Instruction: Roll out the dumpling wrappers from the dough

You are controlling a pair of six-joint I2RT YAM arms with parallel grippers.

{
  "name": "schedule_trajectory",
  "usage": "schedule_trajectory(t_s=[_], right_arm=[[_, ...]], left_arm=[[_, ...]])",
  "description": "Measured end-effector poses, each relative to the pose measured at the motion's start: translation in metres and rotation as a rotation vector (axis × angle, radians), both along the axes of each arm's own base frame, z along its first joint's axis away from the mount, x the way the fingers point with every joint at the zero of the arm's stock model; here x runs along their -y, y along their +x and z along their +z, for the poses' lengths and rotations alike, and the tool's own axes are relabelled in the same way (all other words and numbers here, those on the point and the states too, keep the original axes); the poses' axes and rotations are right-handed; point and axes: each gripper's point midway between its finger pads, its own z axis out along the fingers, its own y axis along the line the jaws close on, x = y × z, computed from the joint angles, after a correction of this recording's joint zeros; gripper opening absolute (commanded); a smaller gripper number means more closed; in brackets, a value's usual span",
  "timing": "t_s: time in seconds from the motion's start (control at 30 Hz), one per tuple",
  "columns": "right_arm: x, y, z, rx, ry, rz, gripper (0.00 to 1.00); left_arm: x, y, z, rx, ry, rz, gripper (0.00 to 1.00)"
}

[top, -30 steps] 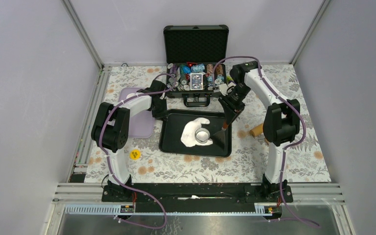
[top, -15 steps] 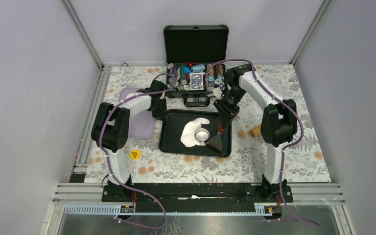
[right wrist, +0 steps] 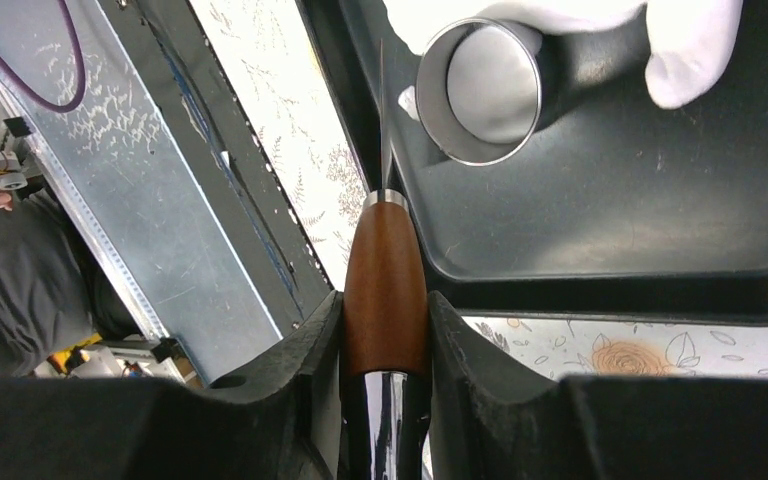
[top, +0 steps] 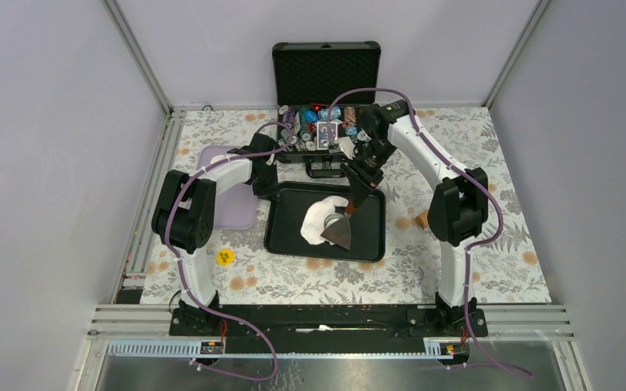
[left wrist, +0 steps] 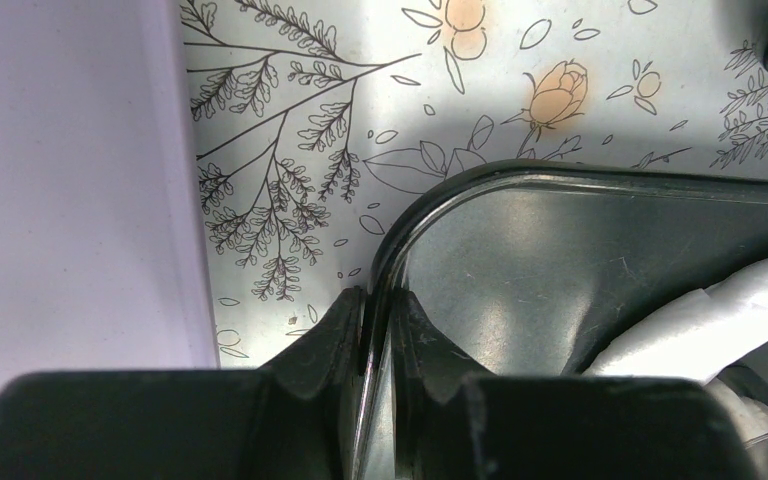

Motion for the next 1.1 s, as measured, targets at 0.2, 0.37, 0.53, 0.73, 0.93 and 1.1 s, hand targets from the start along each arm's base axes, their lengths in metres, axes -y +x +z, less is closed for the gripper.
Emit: schedule_trajectory(t_s=[0.2,0.37,0.53,0.73,0.93,1.1], right_arm=[[-0.001,-0.002,0.011,0.073,0.019,0.058,0.0],[0.02,-0.015,0.022,0.177,-0.012,0.13,0.0],[0.048,-0.031,0.011,0.201,-0.11,0.182,0.0],[0.055,-0.024,-0.01,0.23,-0.169,0.165,0.0],[0.042,-0.017,-0.011,0.277,-0.178,0.137,0.0],[0.029,-0.015,-0.009,0.312,-0.189,0.134,0.0]], left_arm=[[0.0,0.0,0.0,0.0,0.001,-0.002,0.0],[0.0,0.0,0.0,0.001,0.002,-0.006,0.0],[0.0,0.0,0.0,0.001,0.002,-0.007,0.0],[0.0,0.0,0.0,0.001,0.002,-0.007,0.0],[0.0,0.0,0.0,0.002,0.002,-0.006,0.0],[0.0,0.0,0.0,0.001,0.002,-0.006,0.0]])
